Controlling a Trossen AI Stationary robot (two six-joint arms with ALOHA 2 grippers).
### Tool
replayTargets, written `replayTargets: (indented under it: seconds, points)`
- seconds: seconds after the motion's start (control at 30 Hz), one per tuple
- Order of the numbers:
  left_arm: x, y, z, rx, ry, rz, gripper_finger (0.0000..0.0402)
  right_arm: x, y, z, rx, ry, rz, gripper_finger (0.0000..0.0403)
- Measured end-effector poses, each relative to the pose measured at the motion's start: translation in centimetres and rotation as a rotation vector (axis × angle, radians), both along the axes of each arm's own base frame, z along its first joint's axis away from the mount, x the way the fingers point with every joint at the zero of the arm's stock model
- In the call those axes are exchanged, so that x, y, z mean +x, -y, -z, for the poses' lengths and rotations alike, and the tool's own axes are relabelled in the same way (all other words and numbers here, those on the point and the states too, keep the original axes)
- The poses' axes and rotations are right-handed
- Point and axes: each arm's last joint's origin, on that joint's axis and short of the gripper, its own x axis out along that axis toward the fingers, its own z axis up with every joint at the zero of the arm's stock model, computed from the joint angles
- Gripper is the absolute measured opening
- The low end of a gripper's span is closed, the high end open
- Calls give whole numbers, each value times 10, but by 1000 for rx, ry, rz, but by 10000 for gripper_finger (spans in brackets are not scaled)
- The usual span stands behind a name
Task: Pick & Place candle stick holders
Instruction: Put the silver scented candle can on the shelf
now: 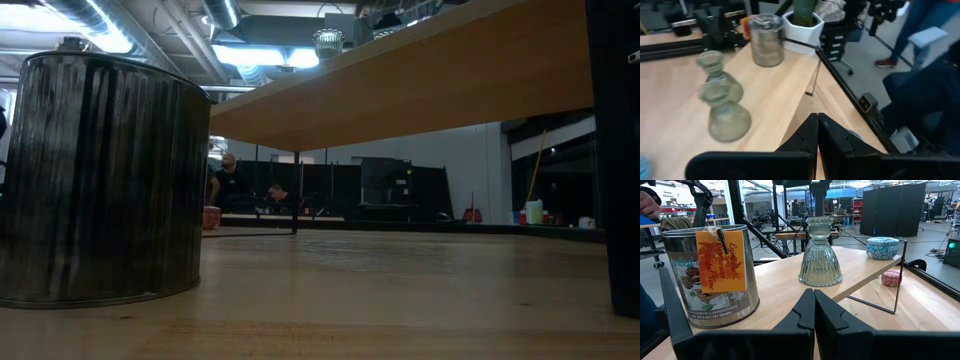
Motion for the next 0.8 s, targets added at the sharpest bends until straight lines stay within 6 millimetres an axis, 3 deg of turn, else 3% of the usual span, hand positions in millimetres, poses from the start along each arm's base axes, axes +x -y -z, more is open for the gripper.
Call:
replayTargets:
  seconds: [0.57,0.8]
  points:
    - [51,68,50,2,-218,221,8,0,0,0,0,0,0,1]
    - [61,97,64,-6,-243,235,37,0,0,0,0,0,-1,1]
